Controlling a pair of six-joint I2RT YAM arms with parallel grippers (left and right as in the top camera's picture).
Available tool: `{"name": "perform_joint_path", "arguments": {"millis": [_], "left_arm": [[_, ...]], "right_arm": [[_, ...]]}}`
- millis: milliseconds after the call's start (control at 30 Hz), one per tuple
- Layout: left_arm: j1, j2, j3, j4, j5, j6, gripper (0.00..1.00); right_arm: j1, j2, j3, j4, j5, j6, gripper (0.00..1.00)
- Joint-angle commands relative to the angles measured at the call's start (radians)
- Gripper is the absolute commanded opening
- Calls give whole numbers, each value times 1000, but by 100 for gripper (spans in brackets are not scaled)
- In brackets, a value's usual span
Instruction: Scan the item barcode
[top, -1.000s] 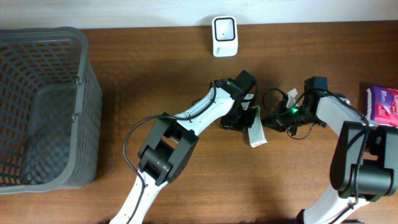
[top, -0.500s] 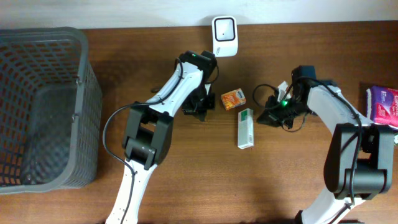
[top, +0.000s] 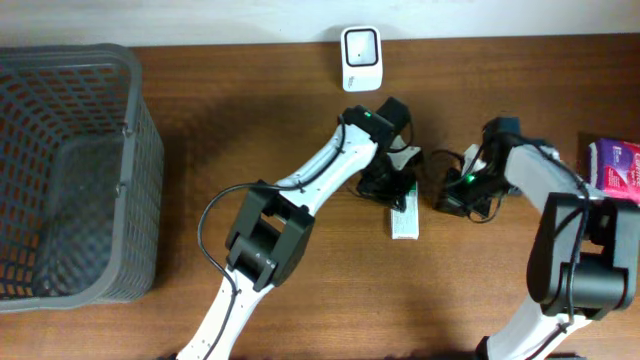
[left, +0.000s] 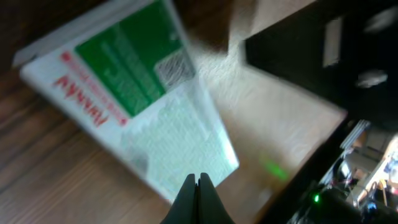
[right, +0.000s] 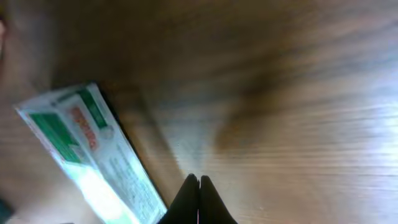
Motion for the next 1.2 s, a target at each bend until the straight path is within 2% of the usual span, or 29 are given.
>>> {"name": "perform_joint_path", "arguments": {"millis": [0, 133, 267, 300, 367, 433, 467, 500, 600, 667, 767, 900, 967, 1067, 1167], "left_arm": [[-8, 26, 10, 10, -83, -120, 0], [8, 124, 5, 27, -84, -121, 0], [25, 140, 6, 2, -84, -120, 0], [34, 140, 16, -31, -83, -113, 0], [59, 127, 101, -167, -76, 1, 0], [87, 110, 159, -228, -77, 4, 0], [112, 109, 165, -256, -138, -35, 0], [117, 109, 140, -247, -182, -61, 0], [79, 109, 41, -117, -134, -76, 0], [31, 109, 25, -22, -112, -134, 0], [-12, 109, 25, 22, -110, -166, 0], [-12, 109, 25, -12, -214, -165, 0], [-4, 106, 27, -61, -219, -162, 0], [64, 89, 27, -148, -258, -162, 0], [97, 87, 27, -176, -254, -162, 0]], "right_arm": [[10, 2, -62, 47, -81, -9, 4], [11, 2, -67, 59, -91, 17, 4], [31, 2, -70, 108, -159, 42, 4], [45, 2, -70, 125, -156, 43, 4], [63, 2, -70, 136, -90, 77, 4], [63, 2, -70, 137, -91, 78, 4], [63, 2, -70, 137, -93, 78, 4], [63, 2, -70, 137, -114, 78, 4], [77, 2, -70, 137, -115, 89, 4], [102, 2, -70, 138, -193, 89, 4], [108, -6, -55, 130, -297, 89, 4], [108, -77, -5, 42, -298, 69, 4], [108, -79, -5, 38, -280, 61, 4], [107, -79, 66, -95, -92, 37, 4], [108, -79, 127, -175, -174, -19, 4]]}}
